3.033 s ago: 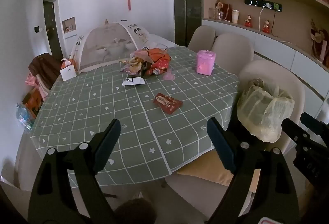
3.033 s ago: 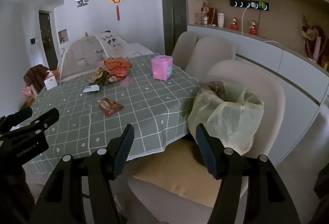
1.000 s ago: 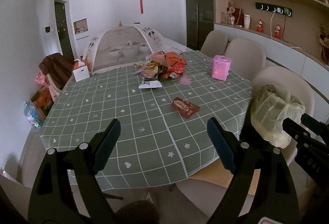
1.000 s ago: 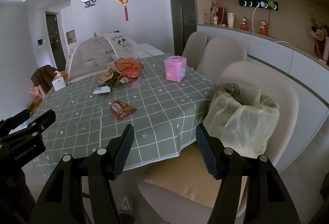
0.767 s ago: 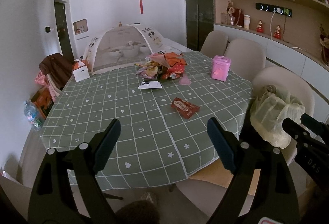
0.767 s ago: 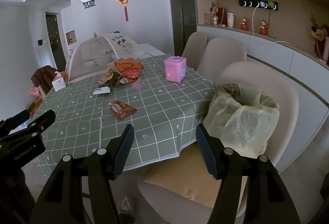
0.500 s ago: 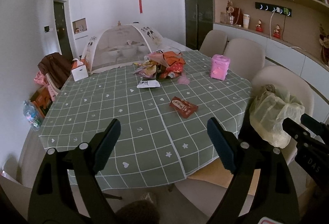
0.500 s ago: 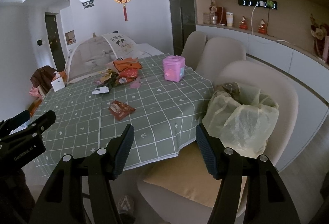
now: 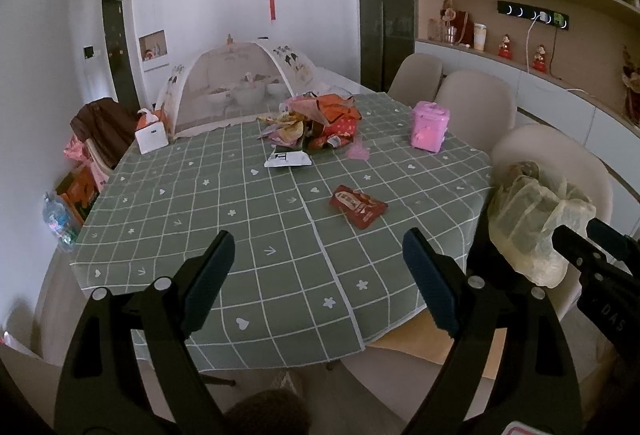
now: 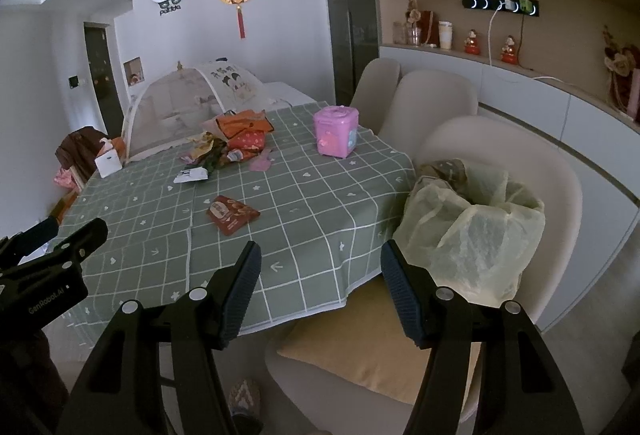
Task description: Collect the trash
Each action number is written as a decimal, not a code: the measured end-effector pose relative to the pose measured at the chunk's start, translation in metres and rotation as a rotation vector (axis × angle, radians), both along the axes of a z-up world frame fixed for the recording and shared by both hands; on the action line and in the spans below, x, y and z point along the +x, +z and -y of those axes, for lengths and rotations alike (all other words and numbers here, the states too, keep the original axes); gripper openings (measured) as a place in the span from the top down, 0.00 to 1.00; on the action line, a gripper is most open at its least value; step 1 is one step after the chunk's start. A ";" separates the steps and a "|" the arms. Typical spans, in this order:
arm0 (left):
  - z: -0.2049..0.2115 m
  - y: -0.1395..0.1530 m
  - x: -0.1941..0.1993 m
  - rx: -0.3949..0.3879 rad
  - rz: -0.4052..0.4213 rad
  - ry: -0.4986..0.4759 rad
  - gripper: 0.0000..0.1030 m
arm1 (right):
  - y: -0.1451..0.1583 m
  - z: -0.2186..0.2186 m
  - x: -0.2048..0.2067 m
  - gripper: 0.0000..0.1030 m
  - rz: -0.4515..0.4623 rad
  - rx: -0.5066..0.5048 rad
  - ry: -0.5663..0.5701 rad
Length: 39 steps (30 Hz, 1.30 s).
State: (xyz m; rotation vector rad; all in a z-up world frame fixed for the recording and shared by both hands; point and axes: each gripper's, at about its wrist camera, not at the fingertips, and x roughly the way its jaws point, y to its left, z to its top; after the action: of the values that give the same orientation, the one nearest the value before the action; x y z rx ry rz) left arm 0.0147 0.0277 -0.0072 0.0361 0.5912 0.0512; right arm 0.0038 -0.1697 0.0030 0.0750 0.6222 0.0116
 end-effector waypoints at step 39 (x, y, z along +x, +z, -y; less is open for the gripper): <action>-0.105 -0.032 0.484 -0.312 -0.317 -0.421 0.35 | -0.062 -0.120 0.238 0.43 -0.270 -0.064 -0.015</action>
State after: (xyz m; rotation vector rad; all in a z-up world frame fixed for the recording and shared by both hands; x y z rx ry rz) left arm 0.4992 0.1331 -0.0395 -0.1370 0.8916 -0.4632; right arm 0.2417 -0.0495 -0.0594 0.0192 0.8913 -0.0334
